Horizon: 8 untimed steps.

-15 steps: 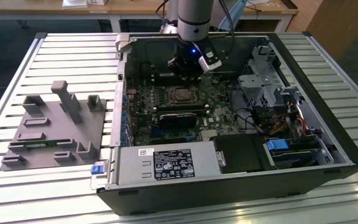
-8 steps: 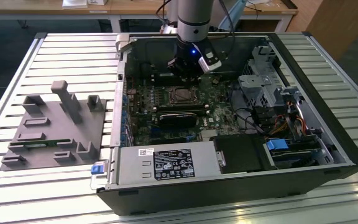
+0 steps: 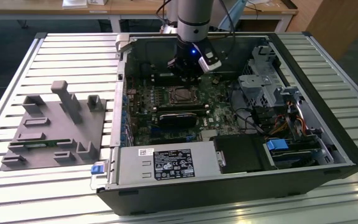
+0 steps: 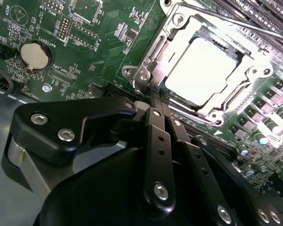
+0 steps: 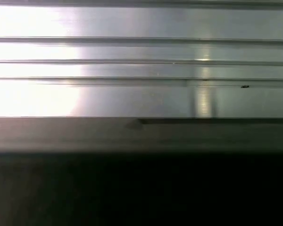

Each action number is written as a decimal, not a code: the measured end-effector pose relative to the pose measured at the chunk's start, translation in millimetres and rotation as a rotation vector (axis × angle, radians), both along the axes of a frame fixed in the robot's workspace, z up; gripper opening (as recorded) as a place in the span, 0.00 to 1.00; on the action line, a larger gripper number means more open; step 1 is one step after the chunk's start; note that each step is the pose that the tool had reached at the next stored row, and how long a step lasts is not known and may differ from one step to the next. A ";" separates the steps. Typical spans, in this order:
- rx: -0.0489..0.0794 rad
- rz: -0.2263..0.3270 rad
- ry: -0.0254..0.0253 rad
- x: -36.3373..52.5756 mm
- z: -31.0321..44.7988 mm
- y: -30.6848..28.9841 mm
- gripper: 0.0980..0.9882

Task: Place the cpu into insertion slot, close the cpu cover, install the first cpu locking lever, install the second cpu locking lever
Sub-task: 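Install the first cpu locking lever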

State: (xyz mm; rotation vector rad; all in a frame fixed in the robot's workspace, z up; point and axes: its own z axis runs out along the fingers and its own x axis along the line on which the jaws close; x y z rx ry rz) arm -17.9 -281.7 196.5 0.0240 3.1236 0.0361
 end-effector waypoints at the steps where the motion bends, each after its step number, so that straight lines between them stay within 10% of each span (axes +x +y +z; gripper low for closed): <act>1: 0.001 0.000 -0.0008 0.1 1.4 0.2 0.01; 8: -0.001 0.000 0.0003 0.0 16.0 0.0 0.01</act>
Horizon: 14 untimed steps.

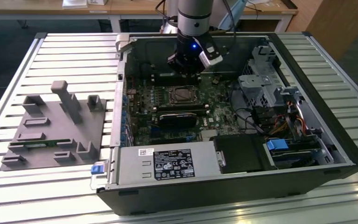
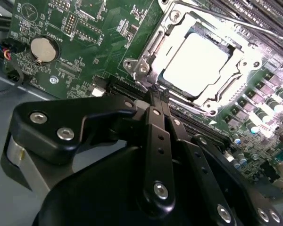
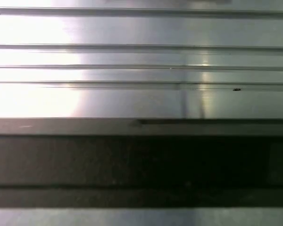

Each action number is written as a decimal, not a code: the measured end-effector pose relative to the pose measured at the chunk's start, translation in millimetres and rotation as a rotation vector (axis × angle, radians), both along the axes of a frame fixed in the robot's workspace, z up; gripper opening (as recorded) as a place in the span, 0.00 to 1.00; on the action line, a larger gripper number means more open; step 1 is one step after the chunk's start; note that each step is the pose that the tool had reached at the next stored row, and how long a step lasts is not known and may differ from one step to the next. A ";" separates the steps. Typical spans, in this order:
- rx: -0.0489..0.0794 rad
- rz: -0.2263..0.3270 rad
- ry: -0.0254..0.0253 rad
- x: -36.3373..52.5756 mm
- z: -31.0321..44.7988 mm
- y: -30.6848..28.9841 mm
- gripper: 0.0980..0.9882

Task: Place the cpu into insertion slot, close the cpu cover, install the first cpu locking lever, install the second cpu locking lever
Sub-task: 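Install the first cpu locking lever, then install the second cpu locking lever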

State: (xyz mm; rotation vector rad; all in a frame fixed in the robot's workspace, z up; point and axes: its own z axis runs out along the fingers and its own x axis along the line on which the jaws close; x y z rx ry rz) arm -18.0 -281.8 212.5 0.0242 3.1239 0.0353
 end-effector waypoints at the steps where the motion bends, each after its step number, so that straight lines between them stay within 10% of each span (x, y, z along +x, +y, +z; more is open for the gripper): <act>1: 0.000 0.000 -0.0001 0.0 0.0 -0.1 0.01; 14: 0.000 0.000 0.0002 0.0 0.1 -3.1 0.01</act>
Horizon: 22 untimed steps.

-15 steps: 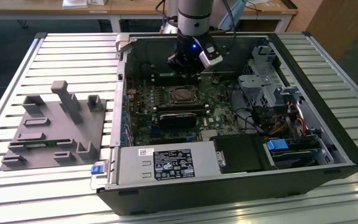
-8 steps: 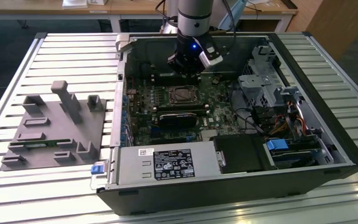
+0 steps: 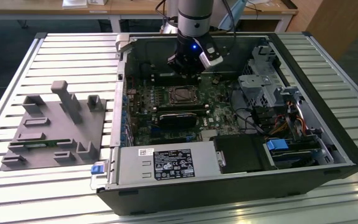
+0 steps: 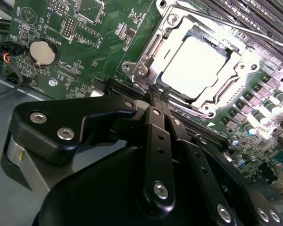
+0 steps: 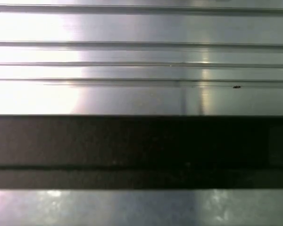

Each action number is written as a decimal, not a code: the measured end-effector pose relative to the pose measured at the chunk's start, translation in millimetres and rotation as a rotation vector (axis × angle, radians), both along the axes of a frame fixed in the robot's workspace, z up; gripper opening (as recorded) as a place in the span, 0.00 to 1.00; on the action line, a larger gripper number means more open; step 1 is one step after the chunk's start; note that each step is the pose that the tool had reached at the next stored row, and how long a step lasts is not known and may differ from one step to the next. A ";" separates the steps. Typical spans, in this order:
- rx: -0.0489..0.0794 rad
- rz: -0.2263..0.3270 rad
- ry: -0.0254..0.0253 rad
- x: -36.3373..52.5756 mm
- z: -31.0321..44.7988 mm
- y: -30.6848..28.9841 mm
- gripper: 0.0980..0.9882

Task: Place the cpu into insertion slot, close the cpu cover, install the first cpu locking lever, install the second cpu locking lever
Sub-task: 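Install the second cpu locking lever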

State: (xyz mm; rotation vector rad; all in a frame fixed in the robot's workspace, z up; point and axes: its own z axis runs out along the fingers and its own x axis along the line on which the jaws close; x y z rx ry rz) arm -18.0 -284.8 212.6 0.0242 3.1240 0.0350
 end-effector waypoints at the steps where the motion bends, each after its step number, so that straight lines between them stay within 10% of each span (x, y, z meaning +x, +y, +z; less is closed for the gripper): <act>1: 0.000 0.000 0.0000 0.0 0.0 -0.3 0.01; 22: 0.000 0.000 0.0001 0.0 0.8 -8.9 0.01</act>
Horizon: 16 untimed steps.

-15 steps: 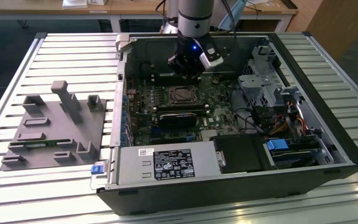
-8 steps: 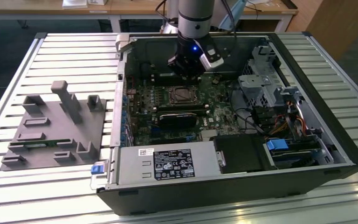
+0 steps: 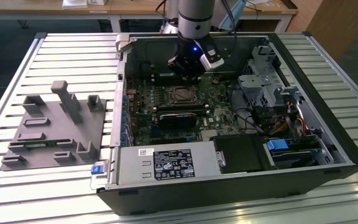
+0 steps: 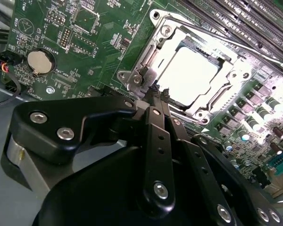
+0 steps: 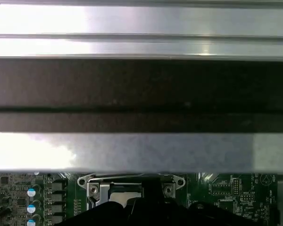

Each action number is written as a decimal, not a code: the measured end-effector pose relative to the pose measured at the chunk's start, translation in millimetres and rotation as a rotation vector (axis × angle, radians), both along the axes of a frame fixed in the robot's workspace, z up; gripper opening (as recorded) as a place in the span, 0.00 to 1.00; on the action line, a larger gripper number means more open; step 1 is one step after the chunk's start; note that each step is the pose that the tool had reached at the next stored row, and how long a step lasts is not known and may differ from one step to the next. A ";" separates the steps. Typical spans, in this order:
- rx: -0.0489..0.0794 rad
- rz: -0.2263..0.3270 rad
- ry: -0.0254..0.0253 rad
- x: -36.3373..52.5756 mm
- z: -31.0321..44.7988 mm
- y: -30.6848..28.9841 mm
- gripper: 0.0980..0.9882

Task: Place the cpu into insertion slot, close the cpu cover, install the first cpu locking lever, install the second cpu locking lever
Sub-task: 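Install the second cpu locking lever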

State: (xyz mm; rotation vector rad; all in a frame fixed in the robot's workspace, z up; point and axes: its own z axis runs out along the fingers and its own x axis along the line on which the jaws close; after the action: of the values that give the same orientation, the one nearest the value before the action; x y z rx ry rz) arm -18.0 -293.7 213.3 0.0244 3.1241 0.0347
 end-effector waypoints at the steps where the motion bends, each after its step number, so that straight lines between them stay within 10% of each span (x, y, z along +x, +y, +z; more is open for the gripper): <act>1: 0.000 0.000 0.0000 0.0 1.1 0.0 0.01; 7: 0.000 0.000 0.0000 0.1 16.2 -0.1 0.01; 16: 0.000 0.000 -0.0001 -0.3 16.3 -17.0 0.01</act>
State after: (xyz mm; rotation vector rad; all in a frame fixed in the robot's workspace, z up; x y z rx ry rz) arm -18.3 -310.7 229.6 0.0242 3.1240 0.0351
